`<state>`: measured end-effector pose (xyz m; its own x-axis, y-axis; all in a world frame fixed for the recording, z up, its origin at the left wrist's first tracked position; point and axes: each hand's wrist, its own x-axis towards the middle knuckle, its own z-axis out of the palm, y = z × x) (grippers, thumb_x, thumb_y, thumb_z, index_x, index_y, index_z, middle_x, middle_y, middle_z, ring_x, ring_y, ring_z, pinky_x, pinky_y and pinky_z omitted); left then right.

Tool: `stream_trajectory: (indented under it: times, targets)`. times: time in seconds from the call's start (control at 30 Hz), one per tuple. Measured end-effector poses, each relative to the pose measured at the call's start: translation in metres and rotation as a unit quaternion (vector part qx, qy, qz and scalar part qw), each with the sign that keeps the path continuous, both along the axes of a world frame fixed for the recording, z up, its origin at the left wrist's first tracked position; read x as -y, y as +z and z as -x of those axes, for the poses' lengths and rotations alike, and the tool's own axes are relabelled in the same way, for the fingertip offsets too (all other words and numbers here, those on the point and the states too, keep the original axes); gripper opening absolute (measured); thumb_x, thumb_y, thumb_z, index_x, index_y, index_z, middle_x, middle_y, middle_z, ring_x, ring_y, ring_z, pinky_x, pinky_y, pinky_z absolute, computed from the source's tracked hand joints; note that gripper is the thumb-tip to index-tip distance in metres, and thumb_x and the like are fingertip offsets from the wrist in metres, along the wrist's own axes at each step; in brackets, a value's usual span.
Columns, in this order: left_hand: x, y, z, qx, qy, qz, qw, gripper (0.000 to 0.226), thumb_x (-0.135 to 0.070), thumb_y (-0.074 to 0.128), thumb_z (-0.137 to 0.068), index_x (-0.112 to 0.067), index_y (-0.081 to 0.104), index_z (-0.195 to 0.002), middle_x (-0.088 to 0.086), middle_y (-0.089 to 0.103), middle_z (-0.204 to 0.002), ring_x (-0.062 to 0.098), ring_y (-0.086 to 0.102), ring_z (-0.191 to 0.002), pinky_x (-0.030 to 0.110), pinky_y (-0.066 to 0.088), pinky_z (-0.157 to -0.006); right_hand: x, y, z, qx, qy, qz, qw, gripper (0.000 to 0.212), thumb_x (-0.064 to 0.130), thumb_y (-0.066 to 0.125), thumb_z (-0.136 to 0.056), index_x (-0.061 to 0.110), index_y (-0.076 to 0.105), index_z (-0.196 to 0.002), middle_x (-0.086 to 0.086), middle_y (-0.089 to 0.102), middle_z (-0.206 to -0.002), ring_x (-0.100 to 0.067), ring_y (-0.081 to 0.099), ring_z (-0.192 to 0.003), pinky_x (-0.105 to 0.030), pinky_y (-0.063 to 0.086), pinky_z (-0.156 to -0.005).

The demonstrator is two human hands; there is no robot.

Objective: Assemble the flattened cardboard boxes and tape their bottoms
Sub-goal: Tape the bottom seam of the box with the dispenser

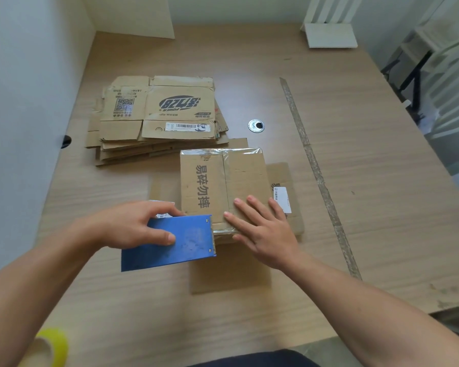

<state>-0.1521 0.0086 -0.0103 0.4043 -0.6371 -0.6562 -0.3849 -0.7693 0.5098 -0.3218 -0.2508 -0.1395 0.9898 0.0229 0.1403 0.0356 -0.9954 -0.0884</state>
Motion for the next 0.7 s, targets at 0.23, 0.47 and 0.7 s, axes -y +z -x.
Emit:
stream_trajectory:
  times: [0.23,0.47,0.7]
  targets:
    - [-0.04,0.017,-0.023,0.02,0.004,-0.055,0.998,0.032,-0.051,0.072,-0.084,-0.059,0.055,-0.11,-0.02,0.07,-0.105,-0.001,0.065,-0.09,0.033,0.05,-0.089,0.002,0.001,0.0,-0.038,-0.009,-0.003,0.999,0.049,0.06,0.033,-0.099,0.048,0.041,-0.146,0.009,0.039,-0.157,-0.019,0.036,-0.146,-0.051,0.022,-0.116]
    - [-0.065,0.001,-0.026,0.006,0.038,-0.048,0.998,0.031,-0.039,0.072,-0.088,-0.05,0.058,-0.113,-0.017,0.072,-0.105,0.003,0.068,-0.091,0.037,0.051,-0.092,0.001,0.001,0.0,-0.043,-0.008,0.006,0.999,0.05,0.059,0.03,-0.1,0.048,0.035,-0.148,0.009,0.038,-0.157,-0.02,0.035,-0.146,-0.051,0.022,-0.115]
    - [-0.065,-0.018,-0.029,0.025,0.039,-0.049,0.998,0.035,-0.038,0.072,-0.088,-0.05,0.055,-0.116,-0.016,0.067,-0.106,0.002,0.064,-0.091,0.022,0.047,-0.079,-0.001,0.003,0.0,-0.041,-0.01,0.007,0.999,0.05,0.058,0.032,-0.098,0.045,0.042,-0.146,0.008,0.041,-0.156,-0.022,0.039,-0.144,-0.052,0.023,-0.114]
